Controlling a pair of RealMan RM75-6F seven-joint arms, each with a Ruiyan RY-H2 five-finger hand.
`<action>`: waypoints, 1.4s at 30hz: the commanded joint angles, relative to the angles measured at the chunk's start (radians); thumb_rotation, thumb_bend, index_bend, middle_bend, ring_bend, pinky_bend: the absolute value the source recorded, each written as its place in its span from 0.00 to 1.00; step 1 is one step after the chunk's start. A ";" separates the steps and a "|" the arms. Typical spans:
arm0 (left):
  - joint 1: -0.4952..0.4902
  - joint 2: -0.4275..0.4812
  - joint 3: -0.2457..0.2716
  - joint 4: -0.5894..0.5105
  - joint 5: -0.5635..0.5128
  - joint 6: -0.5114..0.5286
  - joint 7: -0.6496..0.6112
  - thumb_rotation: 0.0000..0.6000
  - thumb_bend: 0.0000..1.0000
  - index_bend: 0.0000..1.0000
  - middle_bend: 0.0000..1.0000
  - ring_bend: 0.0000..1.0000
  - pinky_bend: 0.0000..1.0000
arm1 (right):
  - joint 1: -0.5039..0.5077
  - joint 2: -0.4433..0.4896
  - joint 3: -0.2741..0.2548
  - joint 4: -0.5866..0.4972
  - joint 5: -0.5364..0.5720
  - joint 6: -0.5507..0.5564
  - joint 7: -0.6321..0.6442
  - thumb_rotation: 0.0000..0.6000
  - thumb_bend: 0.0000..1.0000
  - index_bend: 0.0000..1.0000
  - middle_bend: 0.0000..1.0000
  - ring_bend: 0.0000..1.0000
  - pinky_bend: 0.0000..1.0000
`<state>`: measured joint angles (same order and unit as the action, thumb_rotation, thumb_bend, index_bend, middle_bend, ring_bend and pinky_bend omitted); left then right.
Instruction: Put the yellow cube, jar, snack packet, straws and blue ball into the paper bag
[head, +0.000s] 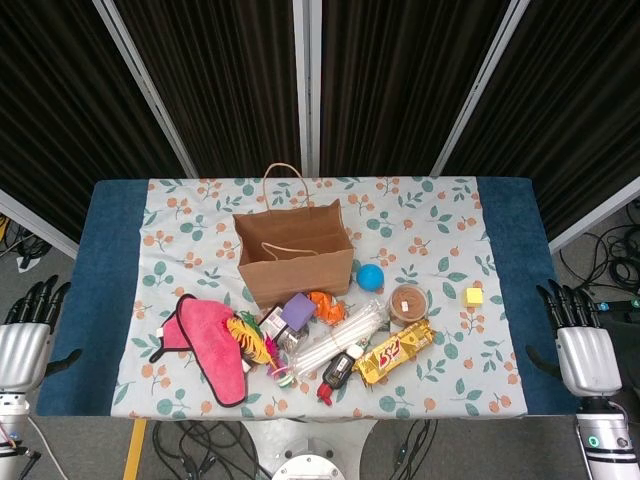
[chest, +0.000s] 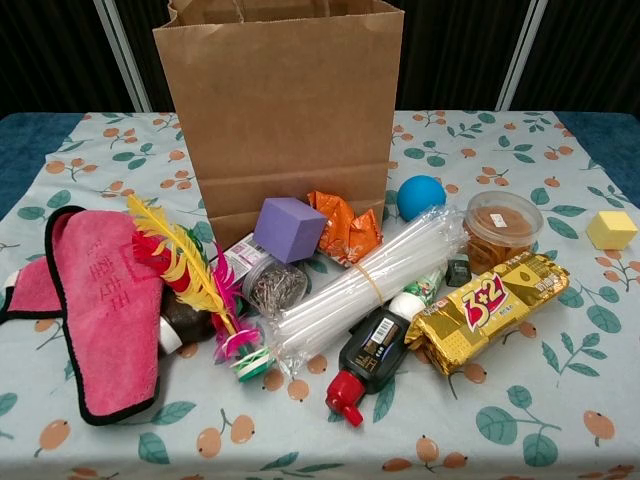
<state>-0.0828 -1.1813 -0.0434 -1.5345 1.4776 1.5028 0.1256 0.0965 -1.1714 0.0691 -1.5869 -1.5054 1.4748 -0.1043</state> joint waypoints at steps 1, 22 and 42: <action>0.003 0.002 0.002 -0.001 0.000 0.001 -0.003 1.00 0.09 0.08 0.12 0.06 0.19 | 0.004 0.002 0.001 -0.006 0.005 -0.009 0.000 1.00 0.14 0.05 0.03 0.00 0.00; -0.005 -0.021 0.025 0.023 0.052 -0.009 -0.086 1.00 0.09 0.08 0.12 0.06 0.19 | 0.194 -0.004 0.152 -0.045 0.390 -0.299 -0.179 1.00 0.18 0.25 0.27 0.11 0.13; -0.006 -0.005 0.037 0.029 0.070 -0.013 -0.121 1.00 0.09 0.08 0.14 0.06 0.19 | 0.383 -0.226 0.165 0.164 0.664 -0.424 -0.446 1.00 0.18 0.34 0.33 0.49 0.60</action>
<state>-0.0889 -1.1857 -0.0065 -1.5061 1.5464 1.4891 0.0038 0.4679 -1.3870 0.2341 -1.4289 -0.8630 1.0586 -0.5318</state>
